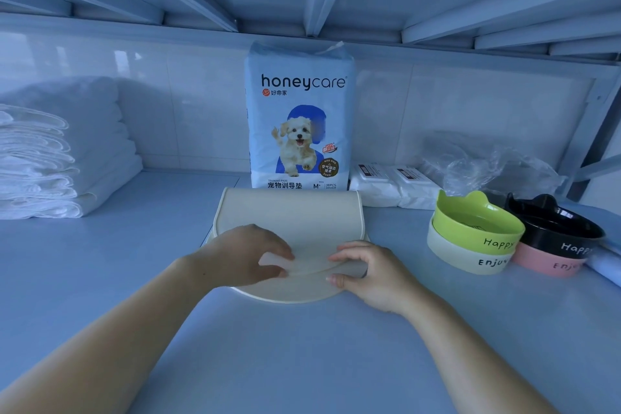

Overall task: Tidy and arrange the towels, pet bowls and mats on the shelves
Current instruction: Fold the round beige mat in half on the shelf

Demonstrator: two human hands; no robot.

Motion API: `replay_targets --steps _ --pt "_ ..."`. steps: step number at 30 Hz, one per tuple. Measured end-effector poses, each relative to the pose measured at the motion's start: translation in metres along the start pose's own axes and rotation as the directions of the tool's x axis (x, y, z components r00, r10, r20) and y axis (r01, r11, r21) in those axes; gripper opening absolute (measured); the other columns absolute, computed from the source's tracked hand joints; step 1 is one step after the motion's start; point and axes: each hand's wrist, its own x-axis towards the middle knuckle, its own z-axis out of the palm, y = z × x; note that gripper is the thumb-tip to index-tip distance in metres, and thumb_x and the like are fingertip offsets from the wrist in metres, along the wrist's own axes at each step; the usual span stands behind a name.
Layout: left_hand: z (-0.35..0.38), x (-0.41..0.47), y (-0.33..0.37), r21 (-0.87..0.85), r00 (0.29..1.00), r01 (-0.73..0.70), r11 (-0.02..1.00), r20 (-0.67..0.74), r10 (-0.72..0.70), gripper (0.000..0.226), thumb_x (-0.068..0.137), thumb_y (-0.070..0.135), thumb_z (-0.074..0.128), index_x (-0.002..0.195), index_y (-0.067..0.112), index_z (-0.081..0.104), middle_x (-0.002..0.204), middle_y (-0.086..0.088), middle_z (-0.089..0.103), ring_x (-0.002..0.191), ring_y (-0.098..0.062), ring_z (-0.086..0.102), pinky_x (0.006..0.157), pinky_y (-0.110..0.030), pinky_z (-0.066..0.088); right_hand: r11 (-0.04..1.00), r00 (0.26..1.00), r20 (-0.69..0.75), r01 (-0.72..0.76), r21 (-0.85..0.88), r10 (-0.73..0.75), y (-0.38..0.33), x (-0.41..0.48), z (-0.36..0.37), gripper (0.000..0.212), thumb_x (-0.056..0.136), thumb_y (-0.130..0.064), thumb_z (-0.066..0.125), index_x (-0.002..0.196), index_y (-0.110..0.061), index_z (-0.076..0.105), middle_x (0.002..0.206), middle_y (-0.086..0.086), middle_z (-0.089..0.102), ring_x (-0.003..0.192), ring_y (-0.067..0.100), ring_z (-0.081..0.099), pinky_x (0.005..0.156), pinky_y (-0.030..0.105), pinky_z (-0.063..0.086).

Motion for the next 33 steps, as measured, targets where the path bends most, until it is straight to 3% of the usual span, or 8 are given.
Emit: replay_targets --steps 2,5,8,13,17,21,27,33 --pt "0.0010 0.0001 -0.0025 0.012 0.999 -0.024 1.000 -0.032 0.024 0.027 0.085 0.041 0.061 0.111 0.040 0.064 0.120 0.027 0.057 0.113 0.003 0.048 0.096 -0.009 0.031 1.000 0.999 -0.032 0.002 -0.015 -0.003 0.0022 0.0010 0.0001 0.033 0.078 -0.031 0.073 0.109 -0.027 0.067 0.114 -0.017 0.053 0.109 -0.003 0.049 0.085 0.000 0.030" --pt "0.0003 0.0012 -0.0010 -0.013 0.994 -0.052 0.999 -0.097 0.050 0.020 0.088 0.029 0.055 0.102 0.032 0.069 0.105 0.020 0.068 0.098 0.002 0.059 0.083 -0.009 0.041 1.000 0.997 -0.073 -0.007 -0.015 0.006 0.0051 0.0019 -0.0002 0.032 0.078 -0.029 0.073 0.109 -0.027 0.066 0.115 -0.015 0.058 0.110 0.001 0.052 0.089 0.010 0.035" --pt "0.0013 0.0036 -0.0011 0.018 0.986 -0.020 1.000 -0.164 0.022 0.022 0.093 0.025 0.045 0.100 0.028 0.066 0.091 0.012 0.070 0.088 -0.006 0.063 0.076 -0.022 0.048 1.000 0.995 -0.098 -0.005 -0.020 0.003 0.0052 0.0021 -0.0002 0.032 0.078 -0.027 0.073 0.109 -0.027 0.066 0.115 -0.013 0.059 0.109 0.002 0.053 0.089 0.012 0.036" --pt "0.0034 0.0066 -0.0007 0.095 0.947 0.050 0.994 -0.322 -0.017 0.025 0.098 0.026 0.035 0.105 0.025 0.059 0.080 0.005 0.062 0.076 -0.021 0.057 0.059 -0.027 0.036 0.999 0.983 -0.182 0.029 -0.027 -0.034 0.0029 0.0024 -0.0035 0.040 0.079 -0.023 0.071 0.118 -0.026 0.062 0.119 -0.014 0.058 0.113 0.002 0.052 0.091 0.010 0.033" --pt "0.0027 0.0061 0.0017 0.135 0.953 0.051 0.990 -0.302 -0.008 0.034 0.096 0.036 0.027 0.109 0.032 0.058 0.094 0.009 0.066 0.086 -0.017 0.059 0.064 -0.026 0.040 0.998 0.979 -0.197 0.037 -0.050 -0.046 0.0039 0.0027 -0.0055 0.041 0.081 -0.022 0.069 0.121 -0.025 0.060 0.123 -0.013 0.056 0.117 0.003 0.050 0.090 0.009 0.031" --pt "0.0054 0.0034 0.0057 0.130 0.987 0.028 0.991 -0.159 -0.007 0.028 0.089 0.033 0.046 0.111 0.041 0.061 0.106 0.017 0.065 0.098 -0.008 0.057 0.079 -0.025 0.047 0.998 0.986 -0.159 0.031 -0.062 -0.040 0.0060 0.0034 -0.0048 0.037 0.081 -0.024 0.069 0.117 -0.026 0.062 0.123 -0.013 0.058 0.116 0.002 0.051 0.092 0.010 0.033" --pt "0.0033 0.0023 0.0027 0.041 0.994 0.019 0.999 -0.105 -0.014 0.020 0.084 0.041 0.060 0.103 0.039 0.067 0.106 0.021 0.065 0.096 0.000 0.056 0.082 -0.020 0.045 0.997 0.991 -0.128 0.032 -0.077 -0.041 0.0082 0.0044 -0.0046 0.030 0.081 -0.026 0.068 0.110 -0.029 0.065 0.113 -0.017 0.060 0.068 -0.016 0.045 0.065 0.003 0.033" --pt "0.0053 0.0026 0.0016 -0.082 0.998 0.006 0.997 -0.064 -0.012 0.033 0.076 0.053 0.066 0.107 0.042 0.064 0.119 0.026 0.057 0.109 0.004 0.048 0.089 -0.008 0.034 0.998 0.999 -0.047 0.007 -0.067 -0.010 0.0081 0.0046 -0.0055 0.031 0.079 -0.029 0.071 0.110 -0.027 0.066 0.110 -0.018 0.057 0.109 0.001 0.053 0.090 0.013 0.039"
